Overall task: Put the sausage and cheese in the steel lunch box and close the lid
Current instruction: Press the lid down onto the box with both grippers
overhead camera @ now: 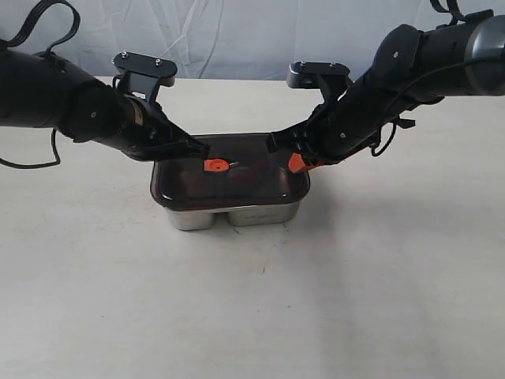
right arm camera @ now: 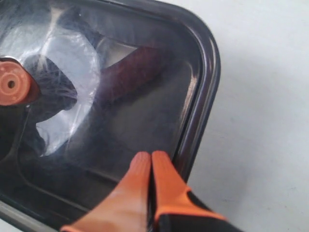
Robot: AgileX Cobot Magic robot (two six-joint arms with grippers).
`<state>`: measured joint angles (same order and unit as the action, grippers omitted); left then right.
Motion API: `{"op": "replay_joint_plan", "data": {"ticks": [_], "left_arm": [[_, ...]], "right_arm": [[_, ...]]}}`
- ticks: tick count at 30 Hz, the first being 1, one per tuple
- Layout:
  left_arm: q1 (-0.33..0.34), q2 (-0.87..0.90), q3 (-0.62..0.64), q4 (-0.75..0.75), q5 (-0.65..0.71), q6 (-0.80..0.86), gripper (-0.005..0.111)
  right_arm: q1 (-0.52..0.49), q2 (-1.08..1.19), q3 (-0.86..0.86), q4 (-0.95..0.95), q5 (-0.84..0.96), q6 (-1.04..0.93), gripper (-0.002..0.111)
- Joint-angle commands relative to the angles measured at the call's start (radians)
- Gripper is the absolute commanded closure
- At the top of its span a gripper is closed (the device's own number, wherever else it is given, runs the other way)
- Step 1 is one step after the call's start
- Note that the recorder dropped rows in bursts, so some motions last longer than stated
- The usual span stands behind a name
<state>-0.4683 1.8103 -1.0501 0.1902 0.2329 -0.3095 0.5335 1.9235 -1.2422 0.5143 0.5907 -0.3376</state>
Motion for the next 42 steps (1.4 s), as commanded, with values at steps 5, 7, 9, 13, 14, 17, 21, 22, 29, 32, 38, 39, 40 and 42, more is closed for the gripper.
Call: {"op": "replay_joint_plan", "data": {"ticks": [5, 7, 9, 13, 14, 17, 21, 22, 29, 32, 38, 39, 40, 42], "left_arm": [[-0.001, 0.053, -0.007, -0.005, 0.027, -0.001, 0.107], [-0.002, 0.064, -0.007, -0.005, 0.028, -0.001, 0.107], [-0.002, 0.072, -0.007, -0.014, 0.025, -0.001, 0.107], [-0.002, 0.081, -0.007, -0.015, 0.024, -0.001, 0.107], [-0.002, 0.086, -0.007, -0.015, 0.026, -0.001, 0.107], [-0.002, 0.091, -0.007, -0.016, 0.032, -0.001, 0.107], [-0.002, 0.091, -0.007, -0.016, 0.032, -0.001, 0.107], [-0.002, 0.091, -0.007, -0.02, 0.034, -0.001, 0.107], [-0.002, 0.103, -0.007, -0.046, 0.044, 0.006, 0.107], [-0.002, 0.119, -0.007, -0.048, 0.056, 0.006, 0.107], [-0.002, 0.144, -0.007, -0.154, 0.066, 0.109, 0.107], [-0.002, 0.15, -0.007, -0.183, 0.066, 0.133, 0.107], [-0.002, 0.152, -0.007, -0.21, 0.066, 0.149, 0.107], [-0.002, 0.162, -0.007, -0.262, 0.08, 0.195, 0.107]], "right_arm": [[0.002, -0.001, 0.009, 0.0, 0.009, -0.004, 0.108], [0.002, 0.001, 0.009, 0.0, 0.009, -0.004, 0.108], [0.002, 0.006, 0.009, 0.003, 0.009, -0.004, 0.108], [0.002, 0.023, 0.009, 0.008, 0.016, -0.004, 0.108], [0.002, 0.029, 0.009, 0.008, 0.021, -0.004, 0.108], [0.002, 0.048, 0.009, 0.01, 0.034, -0.004, 0.108], [0.002, 0.07, 0.009, 0.016, 0.042, -0.004, 0.108], [0.002, 0.074, 0.009, 0.019, 0.041, -0.004, 0.108], [0.002, 0.076, 0.011, 0.018, 0.048, -0.004, 0.108], [0.002, 0.076, 0.011, 0.018, 0.05, -0.004, 0.108], [0.004, 0.076, 0.011, 0.018, 0.05, 0.0, 0.108], [0.004, 0.076, 0.011, 0.018, 0.05, 0.0, 0.108], [0.004, 0.076, 0.011, 0.018, 0.05, 0.0, 0.108], [0.004, 0.076, 0.011, 0.018, 0.052, 0.0, 0.108]]}}
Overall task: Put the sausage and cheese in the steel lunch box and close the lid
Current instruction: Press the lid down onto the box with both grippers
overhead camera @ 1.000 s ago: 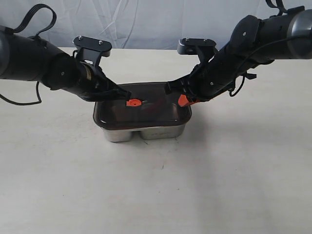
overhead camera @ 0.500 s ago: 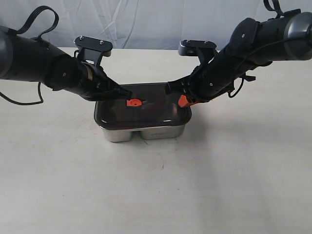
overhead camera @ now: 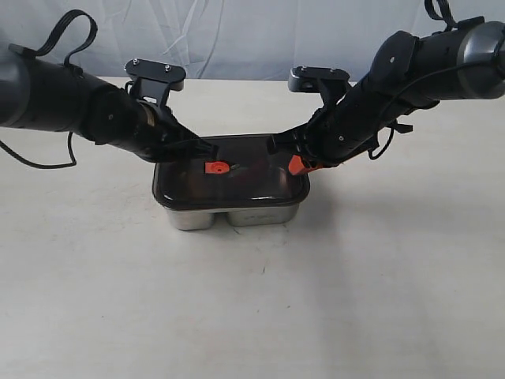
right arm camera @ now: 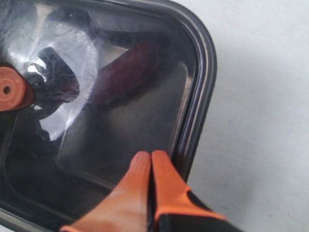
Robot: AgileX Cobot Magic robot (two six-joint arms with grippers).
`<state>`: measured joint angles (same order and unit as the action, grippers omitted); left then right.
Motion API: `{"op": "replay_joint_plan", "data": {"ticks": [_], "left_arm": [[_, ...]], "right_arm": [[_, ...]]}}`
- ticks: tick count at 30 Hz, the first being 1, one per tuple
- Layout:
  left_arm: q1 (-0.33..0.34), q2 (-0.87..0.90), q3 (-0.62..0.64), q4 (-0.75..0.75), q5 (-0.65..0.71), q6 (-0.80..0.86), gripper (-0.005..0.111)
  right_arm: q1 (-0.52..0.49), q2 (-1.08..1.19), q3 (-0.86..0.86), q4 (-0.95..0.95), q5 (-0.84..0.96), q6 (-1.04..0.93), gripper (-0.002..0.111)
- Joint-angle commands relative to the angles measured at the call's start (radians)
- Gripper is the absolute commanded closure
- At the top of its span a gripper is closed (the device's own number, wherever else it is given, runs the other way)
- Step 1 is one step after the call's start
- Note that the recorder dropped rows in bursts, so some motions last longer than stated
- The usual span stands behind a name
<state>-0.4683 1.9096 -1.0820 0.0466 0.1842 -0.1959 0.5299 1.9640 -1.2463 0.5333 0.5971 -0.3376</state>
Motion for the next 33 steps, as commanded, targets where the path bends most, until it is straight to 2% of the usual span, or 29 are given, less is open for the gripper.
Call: {"op": "replay_joint_plan", "data": {"ticks": [1, 10, 16, 21, 29, 33], "left_arm": [[-0.002, 0.066, 0.025, -0.132, 0.138, 0.096, 0.107], [-0.002, 0.061, 0.025, -0.15, 0.254, 0.103, 0.107], [-0.002, 0.033, 0.028, -0.174, 0.462, 0.107, 0.107], [-0.002, 0.033, 0.043, -0.222, 0.467, 0.154, 0.107], [-0.002, 0.03, 0.043, -0.236, 0.384, 0.196, 0.107], [-0.002, -0.03, 0.043, -0.222, 0.35, 0.196, 0.107]], "right_arm": [[0.008, 0.036, 0.015, -0.001, 0.046, 0.0, 0.108], [0.008, 0.036, 0.015, -0.001, 0.054, 0.0, 0.108], [0.008, 0.036, 0.015, -0.003, 0.053, 0.0, 0.108], [0.008, 0.036, 0.015, -0.001, 0.053, 0.0, 0.108], [0.008, 0.034, 0.015, 0.012, 0.053, 0.0, 0.108], [0.005, -0.016, 0.015, -0.005, 0.024, 0.0, 0.108]]}}
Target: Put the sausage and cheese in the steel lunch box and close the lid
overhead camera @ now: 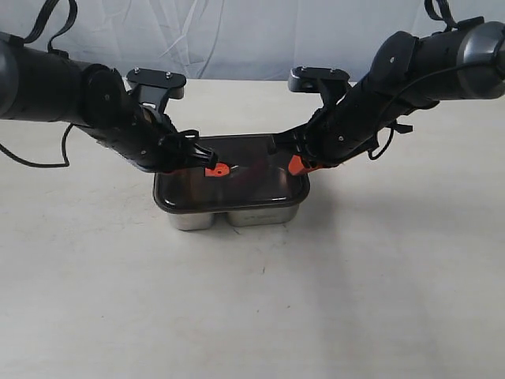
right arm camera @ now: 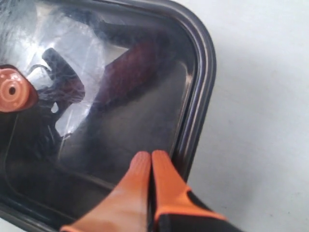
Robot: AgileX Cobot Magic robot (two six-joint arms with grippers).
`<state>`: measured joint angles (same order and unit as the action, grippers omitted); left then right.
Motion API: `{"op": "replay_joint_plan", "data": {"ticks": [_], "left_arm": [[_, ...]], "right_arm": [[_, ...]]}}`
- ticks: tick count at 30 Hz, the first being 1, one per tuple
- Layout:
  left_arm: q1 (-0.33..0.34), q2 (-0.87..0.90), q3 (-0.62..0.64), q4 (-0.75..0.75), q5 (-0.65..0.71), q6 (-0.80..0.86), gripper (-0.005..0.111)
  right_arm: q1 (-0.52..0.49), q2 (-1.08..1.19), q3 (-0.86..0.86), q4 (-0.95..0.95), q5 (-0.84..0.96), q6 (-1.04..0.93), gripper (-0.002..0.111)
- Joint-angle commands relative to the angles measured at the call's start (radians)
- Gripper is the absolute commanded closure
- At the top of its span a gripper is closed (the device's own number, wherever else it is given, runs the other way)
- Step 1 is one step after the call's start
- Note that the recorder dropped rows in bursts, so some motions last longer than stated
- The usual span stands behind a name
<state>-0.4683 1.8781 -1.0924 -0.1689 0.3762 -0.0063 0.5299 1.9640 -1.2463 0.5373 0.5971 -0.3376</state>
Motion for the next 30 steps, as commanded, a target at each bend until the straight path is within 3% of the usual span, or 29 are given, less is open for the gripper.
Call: {"op": "replay_joint_plan", "data": {"ticks": [1, 6, 11, 15, 18, 30], "left_arm": [[-0.002, -0.029, 0.054, -0.005, 0.139, 0.006, 0.107], [0.0, -0.241, 0.054, 0.015, 0.082, 0.006, 0.107], [0.0, -0.537, 0.08, 0.112, 0.065, -0.081, 0.107], [0.0, -0.799, 0.237, 0.226, 0.029, -0.2, 0.107], [0.0, -0.939, 0.304, 0.232, 0.115, -0.2, 0.107], [0.0, -1.023, 0.304, 0.235, 0.162, -0.196, 0.107]], "right_arm": [[0.005, -0.037, 0.015, -0.012, 0.007, 0.0, 0.108], [0.005, -0.219, 0.015, -0.058, -0.033, 0.0, 0.108], [0.005, -0.511, 0.034, -0.389, 0.095, 0.293, 0.108], [0.005, -0.816, 0.235, -0.446, 0.129, 0.379, 0.108], [0.005, -1.003, 0.376, -0.416, 0.134, 0.431, 0.108], [0.009, -1.153, 0.414, -0.345, 0.128, 0.443, 0.108]]}}
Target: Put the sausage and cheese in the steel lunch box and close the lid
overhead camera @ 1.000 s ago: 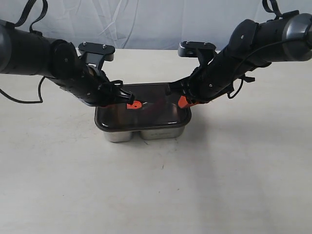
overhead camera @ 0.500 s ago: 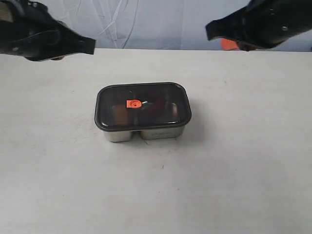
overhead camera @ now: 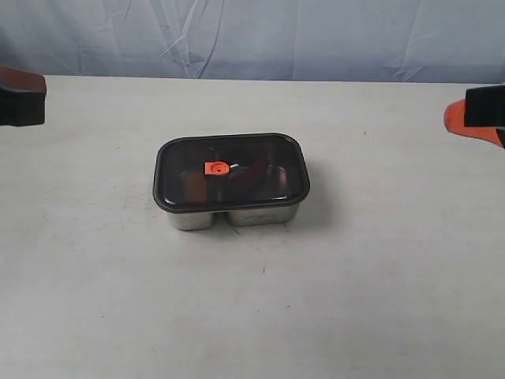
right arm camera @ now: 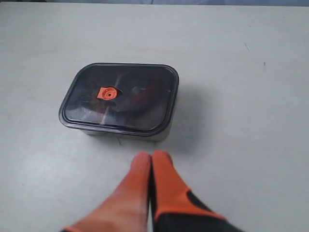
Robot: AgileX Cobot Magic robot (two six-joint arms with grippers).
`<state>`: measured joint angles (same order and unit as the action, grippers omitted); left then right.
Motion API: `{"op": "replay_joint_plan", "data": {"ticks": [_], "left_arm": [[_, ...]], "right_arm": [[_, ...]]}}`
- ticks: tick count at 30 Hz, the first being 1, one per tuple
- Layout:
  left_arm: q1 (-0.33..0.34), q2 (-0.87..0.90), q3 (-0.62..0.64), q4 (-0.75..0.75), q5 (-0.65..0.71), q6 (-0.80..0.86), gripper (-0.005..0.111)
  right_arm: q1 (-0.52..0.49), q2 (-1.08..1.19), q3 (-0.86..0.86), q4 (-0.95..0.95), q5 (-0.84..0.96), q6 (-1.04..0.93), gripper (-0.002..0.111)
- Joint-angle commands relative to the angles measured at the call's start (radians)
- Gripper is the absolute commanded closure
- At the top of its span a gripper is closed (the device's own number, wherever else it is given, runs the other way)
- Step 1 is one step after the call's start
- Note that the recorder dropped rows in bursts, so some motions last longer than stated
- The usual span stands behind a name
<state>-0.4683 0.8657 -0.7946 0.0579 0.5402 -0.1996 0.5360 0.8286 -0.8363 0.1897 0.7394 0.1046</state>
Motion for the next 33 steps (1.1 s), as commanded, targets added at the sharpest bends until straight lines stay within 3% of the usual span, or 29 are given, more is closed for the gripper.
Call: {"op": "replay_joint_plan", "data": {"ticks": [1, 3, 5, 10, 13, 17, 33], "left_arm": [[0.0, -0.01, 0.006, 0.008, -0.002, -0.002, 0.107], [0.0, -0.01, 0.006, 0.008, -0.002, -0.002, 0.107], [0.0, -0.01, 0.006, 0.015, -0.002, -0.002, 0.107], [0.0, -0.01, 0.006, 0.03, -0.002, -0.002, 0.107], [0.0, -0.01, 0.006, 0.03, -0.002, -0.002, 0.107], [0.0, -0.01, 0.006, 0.029, 0.005, -0.002, 0.107], [0.0, -0.01, 0.006, 0.029, 0.005, -0.002, 0.107]], "right_arm": [[0.003, -0.039, 0.004, -0.035, -0.014, -0.023, 0.108], [-0.038, -0.081, 0.004, -0.098, -0.025, -0.031, 0.108], [-0.148, -0.137, 0.025, -0.098, -0.033, -0.029, 0.108], [-0.527, -0.327, 0.217, -0.098, -0.213, -0.122, 0.108], [-0.659, -0.434, 0.364, -0.107, -0.364, -0.139, 0.108], [-0.717, -0.509, 0.488, -0.154, -0.407, -0.141, 0.108], [-0.721, -0.774, 0.83, -0.151, -0.412, -0.125, 0.108]]}}
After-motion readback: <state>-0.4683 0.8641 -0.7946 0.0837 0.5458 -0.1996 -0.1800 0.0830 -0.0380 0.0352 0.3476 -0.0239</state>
